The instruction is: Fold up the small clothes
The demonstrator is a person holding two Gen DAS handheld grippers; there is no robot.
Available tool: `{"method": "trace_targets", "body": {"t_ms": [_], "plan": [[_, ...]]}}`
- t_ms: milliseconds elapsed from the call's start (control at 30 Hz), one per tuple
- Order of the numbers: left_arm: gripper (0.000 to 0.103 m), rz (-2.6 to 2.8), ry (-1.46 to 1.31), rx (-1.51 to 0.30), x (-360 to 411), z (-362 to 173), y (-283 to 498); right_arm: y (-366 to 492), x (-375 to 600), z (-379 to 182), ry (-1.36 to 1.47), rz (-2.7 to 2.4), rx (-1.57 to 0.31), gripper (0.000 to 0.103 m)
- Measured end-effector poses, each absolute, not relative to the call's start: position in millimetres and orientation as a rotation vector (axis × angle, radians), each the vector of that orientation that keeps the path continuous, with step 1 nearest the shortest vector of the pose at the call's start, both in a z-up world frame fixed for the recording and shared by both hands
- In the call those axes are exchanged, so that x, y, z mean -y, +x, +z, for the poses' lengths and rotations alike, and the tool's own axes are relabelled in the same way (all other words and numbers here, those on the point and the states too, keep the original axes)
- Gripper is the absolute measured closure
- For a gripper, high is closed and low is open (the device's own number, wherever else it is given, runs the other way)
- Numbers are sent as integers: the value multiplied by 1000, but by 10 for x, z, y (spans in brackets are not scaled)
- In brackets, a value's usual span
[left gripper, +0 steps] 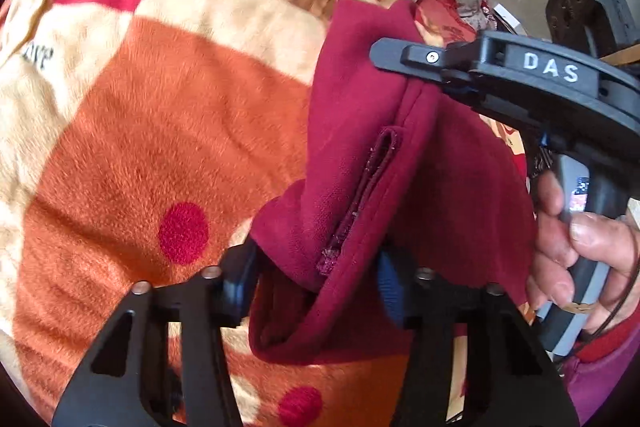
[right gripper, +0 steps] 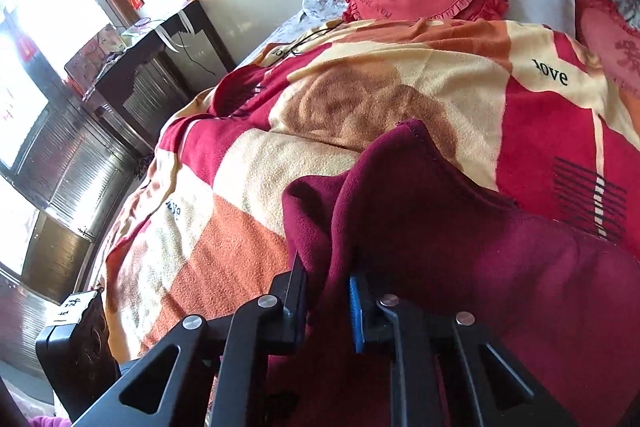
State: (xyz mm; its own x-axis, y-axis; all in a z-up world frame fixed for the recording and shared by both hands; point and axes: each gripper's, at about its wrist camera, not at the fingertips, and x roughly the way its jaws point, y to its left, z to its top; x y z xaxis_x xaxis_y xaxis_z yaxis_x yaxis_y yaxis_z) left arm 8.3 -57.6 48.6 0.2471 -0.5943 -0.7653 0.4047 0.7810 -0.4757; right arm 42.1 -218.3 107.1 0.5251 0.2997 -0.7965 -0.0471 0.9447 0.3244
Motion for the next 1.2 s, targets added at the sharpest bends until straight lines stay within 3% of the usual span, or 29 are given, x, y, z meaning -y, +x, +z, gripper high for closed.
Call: {"method": "trace_targets", "body": {"t_ms": [100,533,733,1000,1067,1133,1200], "plan": [[69,-723,-179,-1105,611,678,0,338,2248,1160,297,224,-970,88],[71,-993,-30,-961,1704,1606,-580,-431,3355,1860,410,163,-791,89],[71,-1087,87,-987,2493,1466,-960,-949,4097,1794,474,65,-769,89],[70,-1097,193,-1089,2986,972,-1267,-1378,4775,1106,621,-53,-860,89],[67,-1099,208,-1102,3024,1020,-1282,-1465,4921,983,723,-68,-850,87],[56,-1126,251,-1110,2978,1145,-1350,-1523,4990,1006,748,-86,-831,82],[55,-1145,255,-1090,2856,1278,-1379,-1575,4997,1131,726,-88,-783,78]]}}
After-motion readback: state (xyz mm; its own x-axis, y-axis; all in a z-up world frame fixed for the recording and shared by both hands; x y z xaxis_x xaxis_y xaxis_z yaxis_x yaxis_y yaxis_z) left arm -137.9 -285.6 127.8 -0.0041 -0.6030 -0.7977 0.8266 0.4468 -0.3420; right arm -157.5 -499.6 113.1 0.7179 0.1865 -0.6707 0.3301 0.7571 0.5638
